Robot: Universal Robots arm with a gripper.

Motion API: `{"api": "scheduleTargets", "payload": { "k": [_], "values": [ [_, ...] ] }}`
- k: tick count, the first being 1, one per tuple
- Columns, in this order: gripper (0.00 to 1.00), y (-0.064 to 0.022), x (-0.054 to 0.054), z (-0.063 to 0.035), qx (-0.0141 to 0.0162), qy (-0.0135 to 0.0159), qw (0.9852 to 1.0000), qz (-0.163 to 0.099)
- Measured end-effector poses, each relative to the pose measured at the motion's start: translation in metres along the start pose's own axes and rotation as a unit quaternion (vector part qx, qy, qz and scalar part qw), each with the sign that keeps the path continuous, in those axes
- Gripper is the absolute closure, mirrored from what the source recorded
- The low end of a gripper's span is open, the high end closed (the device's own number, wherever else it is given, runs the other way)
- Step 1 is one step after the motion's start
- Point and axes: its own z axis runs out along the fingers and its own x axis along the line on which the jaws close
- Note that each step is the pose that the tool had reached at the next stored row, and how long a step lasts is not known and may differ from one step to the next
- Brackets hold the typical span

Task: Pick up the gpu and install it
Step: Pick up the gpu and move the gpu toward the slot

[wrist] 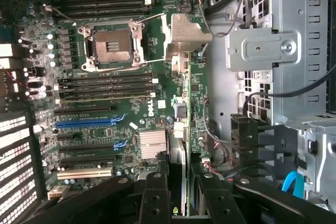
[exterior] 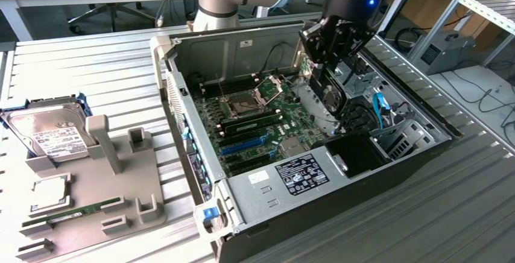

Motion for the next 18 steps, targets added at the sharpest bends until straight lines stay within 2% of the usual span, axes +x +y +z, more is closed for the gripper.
{"api": "scheduleTargets", "payload": {
  "k": [18],
  "values": [
    [0.74, 0.0059, -0.029, 0.0054, 0.0013, -0.0001, 1.0, 0.0]
  ]
}}
